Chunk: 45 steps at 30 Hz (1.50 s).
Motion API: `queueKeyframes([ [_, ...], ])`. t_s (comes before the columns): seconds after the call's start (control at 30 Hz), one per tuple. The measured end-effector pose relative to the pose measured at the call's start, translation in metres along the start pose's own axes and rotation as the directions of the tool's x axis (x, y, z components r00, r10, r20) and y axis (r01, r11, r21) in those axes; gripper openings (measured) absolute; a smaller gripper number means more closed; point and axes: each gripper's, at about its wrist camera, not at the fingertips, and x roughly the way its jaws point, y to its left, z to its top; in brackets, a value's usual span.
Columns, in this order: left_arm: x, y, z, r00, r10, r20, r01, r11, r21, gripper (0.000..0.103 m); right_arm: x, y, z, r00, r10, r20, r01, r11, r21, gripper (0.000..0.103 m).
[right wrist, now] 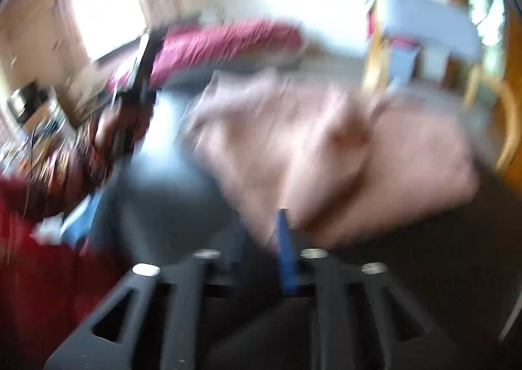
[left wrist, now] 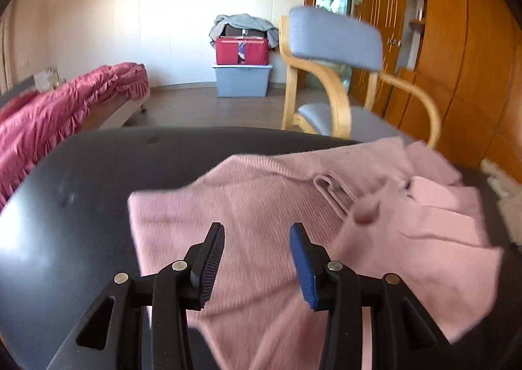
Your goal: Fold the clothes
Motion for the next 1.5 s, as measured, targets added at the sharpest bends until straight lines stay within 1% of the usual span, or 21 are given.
queueKeyframes([
  [0.03,0.010,-0.004,0.003,1.000,0.011,-0.024,-0.011,1.000,0.001,0.042,0.006,-0.009,0.016,0.997,-0.074,0.039,0.073,0.997,0.023,0.086],
  [0.13,0.040,-0.019,0.005,0.991,0.009,-0.131,-0.007,1.000,0.015,0.042,0.046,-0.053,0.059,0.984,-0.167,0.067,0.154,0.974,0.165,0.086],
  [0.23,0.054,-0.039,-0.004,0.978,-0.054,-0.200,0.072,0.994,0.086,0.042,0.108,-0.098,0.084,0.991,-0.115,-0.069,0.131,0.941,0.311,0.086],
  [0.33,0.047,-0.064,-0.025,0.995,0.011,-0.097,0.016,0.962,0.274,0.042,0.167,-0.108,0.081,0.970,-0.056,-0.236,0.133,0.935,0.328,0.086],
  [0.4,0.042,-0.084,-0.043,0.996,0.091,0.012,-0.087,0.897,0.434,0.043,0.187,-0.102,0.077,0.955,-0.109,-0.277,0.183,0.949,0.257,0.085],
  [0.47,0.038,-0.095,-0.050,0.993,0.116,0.040,-0.120,0.856,0.502,0.031,0.189,-0.089,0.072,0.943,-0.200,-0.266,0.241,0.961,0.134,0.064],
  [0.5,0.036,-0.098,-0.051,0.997,0.074,0.006,-0.067,0.856,0.512,0.012,0.182,-0.084,0.071,0.945,-0.191,-0.264,0.227,0.967,0.115,0.042],
  [0.53,0.032,-0.100,-0.053,0.999,0.030,-0.025,-0.012,0.854,0.520,0.005,0.172,-0.084,0.068,0.954,-0.139,-0.265,0.181,0.974,0.140,0.018],
  [0.6,0.016,-0.100,-0.060,0.995,-0.080,-0.067,0.103,0.838,0.535,0.004,0.155,-0.082,0.059,0.956,-0.050,-0.290,0.113,0.973,0.203,0.018],
  [0.73,-0.029,-0.088,-0.097,0.973,-0.206,-0.104,0.225,0.739,0.636,0.005,0.107,-0.053,0.013,0.931,0.031,-0.364,0.038,0.983,0.182,0.018],
  [0.8,-0.056,-0.073,-0.115,0.953,-0.271,-0.137,0.292,0.690,0.663,0.007,0.074,-0.035,-0.014,0.916,0.133,-0.378,-0.068,0.981,0.182,0.018],
  [0.9,-0.084,-0.052,-0.125,0.921,-0.341,-0.187,0.375,0.646,0.665,0.011,0.038,-0.009,-0.050,0.846,0.248,-0.472,-0.206,0.968,0.141,0.024],
  [0.97,-0.097,-0.034,-0.118,0.904,-0.375,-0.203,0.413,0.653,0.634,0.018,0.012,-0.005,-0.061,0.836,0.284,-0.469,-0.251,0.959,0.134,0.026],
  [1.0,-0.098,-0.027,-0.109,0.917,-0.355,-0.180,0.385,0.678,0.626,0.020,0.001,-0.006,-0.061,0.847,0.297,-0.441,-0.264,0.955,0.135,0.026],
  [1.07,-0.099,-0.015,-0.091,0.943,-0.304,-0.133,0.320,0.728,0.607,0.021,-0.018,-0.022,-0.046,0.903,0.303,-0.306,-0.261,0.950,0.169,0.034],
  [1.13,-0.086,-0.011,-0.071,0.979,-0.190,-0.072,0.197,0.802,0.564,0.021,-0.018,-0.043,-0.029,0.954,0.222,-0.200,-0.176,0.958,0.226,0.065],
  [1.2,-0.061,-0.016,-0.056,0.989,-0.130,-0.074,0.149,0.854,0.498,0.022,-0.004,-0.062,-0.009,0.981,0.144,-0.128,-0.101,0.950,0.294,0.070],
  [1.33,-0.008,-0.022,-0.040,0.989,-0.045,-0.139,0.094,0.925,0.369,0.022,0.079,-0.075,0.034,0.983,0.099,-0.155,-0.037,0.931,0.364,0.070],
  [1.4,0.013,-0.028,-0.045,0.983,-0.019,-0.185,0.085,0.932,0.353,0.022,0.117,-0.079,0.049,0.975,0.085,-0.207,0.002,0.922,0.386,0.070],
  [1.47,0.015,-0.033,-0.055,0.991,0.009,-0.132,0.043,0.922,0.384,0.022,0.141,-0.083,0.048,0.950,0.116,-0.290,0.019,0.905,0.425,0.067],
  [1.5,0.013,-0.034,-0.060,0.994,0.019,-0.106,0.025,0.916,0.401,0.022,0.148,-0.082,0.052,0.943,0.124,-0.310,0.019,0.907,0.420,0.052],
])
